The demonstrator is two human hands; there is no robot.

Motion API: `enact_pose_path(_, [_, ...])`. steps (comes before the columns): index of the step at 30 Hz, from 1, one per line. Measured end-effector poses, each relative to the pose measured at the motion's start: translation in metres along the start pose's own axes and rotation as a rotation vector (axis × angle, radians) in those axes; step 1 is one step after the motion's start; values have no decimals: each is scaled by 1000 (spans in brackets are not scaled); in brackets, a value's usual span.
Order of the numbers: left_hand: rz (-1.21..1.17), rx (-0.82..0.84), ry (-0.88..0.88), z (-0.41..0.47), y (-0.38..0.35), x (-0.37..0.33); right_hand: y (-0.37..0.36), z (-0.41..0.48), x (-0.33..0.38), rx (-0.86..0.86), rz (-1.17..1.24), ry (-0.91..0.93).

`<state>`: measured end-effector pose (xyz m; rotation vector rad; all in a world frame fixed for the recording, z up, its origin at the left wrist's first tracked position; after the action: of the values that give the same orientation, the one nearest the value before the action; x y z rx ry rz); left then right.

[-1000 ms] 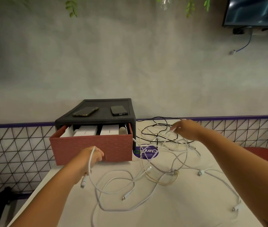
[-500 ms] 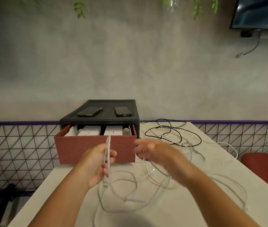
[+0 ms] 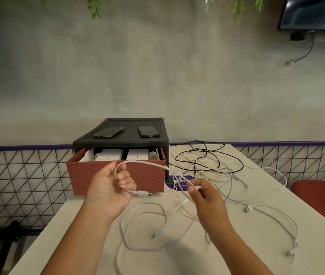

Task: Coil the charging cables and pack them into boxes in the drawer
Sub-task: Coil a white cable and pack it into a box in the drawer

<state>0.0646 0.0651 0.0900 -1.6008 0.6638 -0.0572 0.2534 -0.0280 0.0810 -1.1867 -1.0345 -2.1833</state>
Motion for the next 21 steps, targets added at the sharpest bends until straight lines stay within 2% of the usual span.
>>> enact_pose_path(4, [-69, -107, -127, 6, 16, -12, 3, 3, -16, 18, -125, -21])
enact_pose_path(10, [-59, -9, -267, 2, 2, -19, -32, -13, -7, 326, -288, 79])
enact_pose_path(17, [243, 245, -436, -11, -32, -12, -65, -39, 25, 624, -470, 279])
enact_pose_path(21, [583, 310, -534, -15, -38, -1, -65, -42, 47, 657, -472, 341])
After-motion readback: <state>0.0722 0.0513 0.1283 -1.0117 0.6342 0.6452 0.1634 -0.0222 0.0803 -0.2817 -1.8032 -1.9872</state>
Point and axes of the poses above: each hand's wrist, its own z-axis towards the middle knuckle, its own y-axis out of the back of the hand, x = y × z, the point moved 10 cm from there along z, towards the middle knuckle, and after that the axes turned 14 degrees about -z, right-handed, at the moved point
